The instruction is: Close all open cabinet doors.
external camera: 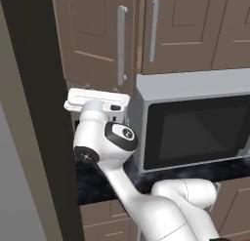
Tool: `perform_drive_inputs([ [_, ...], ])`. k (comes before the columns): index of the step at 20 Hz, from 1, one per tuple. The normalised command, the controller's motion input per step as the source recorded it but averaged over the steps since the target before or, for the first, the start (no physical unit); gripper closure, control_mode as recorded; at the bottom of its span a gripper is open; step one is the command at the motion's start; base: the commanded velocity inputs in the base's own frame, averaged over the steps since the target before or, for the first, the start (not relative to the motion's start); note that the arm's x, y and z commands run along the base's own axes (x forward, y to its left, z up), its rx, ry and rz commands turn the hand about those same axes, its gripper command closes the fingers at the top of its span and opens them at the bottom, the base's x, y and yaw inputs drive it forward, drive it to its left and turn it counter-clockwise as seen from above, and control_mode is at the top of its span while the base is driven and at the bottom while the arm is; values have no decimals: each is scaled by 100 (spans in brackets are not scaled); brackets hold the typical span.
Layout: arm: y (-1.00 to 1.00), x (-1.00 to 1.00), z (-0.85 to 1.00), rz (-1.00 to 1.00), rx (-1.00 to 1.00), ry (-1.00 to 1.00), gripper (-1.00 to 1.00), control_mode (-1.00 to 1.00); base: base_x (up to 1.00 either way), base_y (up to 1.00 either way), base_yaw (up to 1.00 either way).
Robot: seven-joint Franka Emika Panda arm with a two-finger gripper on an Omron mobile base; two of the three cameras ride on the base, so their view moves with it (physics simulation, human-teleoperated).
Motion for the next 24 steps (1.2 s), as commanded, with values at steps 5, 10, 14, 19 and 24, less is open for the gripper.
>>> perform_drive_inputs([
  [5,-34,24,0,-6,1,0,-100,-100,0,0,0],
  [10,-28,24,0,-2,1,-1,-100,-100,0,0,0],
  [14,-25,35,0,0,3,-2,-100,-100,0,0,0],
  [19,-29,29,0,0,3,0,-100,-100,0,0,0],
  [24,-37,20,0,0,3,0,-100,-100,0,0,0],
])
